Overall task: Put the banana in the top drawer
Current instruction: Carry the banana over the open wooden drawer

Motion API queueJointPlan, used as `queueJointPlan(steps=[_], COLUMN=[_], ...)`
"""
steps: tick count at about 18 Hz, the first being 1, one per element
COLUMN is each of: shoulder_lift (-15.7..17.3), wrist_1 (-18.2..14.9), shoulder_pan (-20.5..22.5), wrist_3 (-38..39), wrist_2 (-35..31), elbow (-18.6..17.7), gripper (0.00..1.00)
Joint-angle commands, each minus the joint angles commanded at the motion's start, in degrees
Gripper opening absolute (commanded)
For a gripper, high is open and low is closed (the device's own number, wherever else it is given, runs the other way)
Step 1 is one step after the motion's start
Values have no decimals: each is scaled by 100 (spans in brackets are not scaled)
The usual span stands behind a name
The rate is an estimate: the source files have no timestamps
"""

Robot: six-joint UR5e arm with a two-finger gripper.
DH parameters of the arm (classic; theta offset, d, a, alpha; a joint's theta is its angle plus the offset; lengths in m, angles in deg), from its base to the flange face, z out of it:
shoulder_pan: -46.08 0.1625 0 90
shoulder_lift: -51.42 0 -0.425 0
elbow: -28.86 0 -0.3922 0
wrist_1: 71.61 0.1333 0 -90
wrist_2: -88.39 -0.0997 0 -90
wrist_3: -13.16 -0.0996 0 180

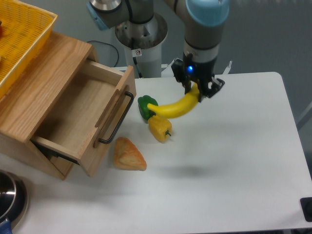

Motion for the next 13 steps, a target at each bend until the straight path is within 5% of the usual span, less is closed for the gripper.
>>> queueJointPlan(steps=[6,13], shoulder_lift=[422,458], wrist_1=[-229,-203], shoulder_pan=[-299,-834], wrist_3=[404,931], wrist_2=[18,-35], elbow=[18,44], gripper=[3,3])
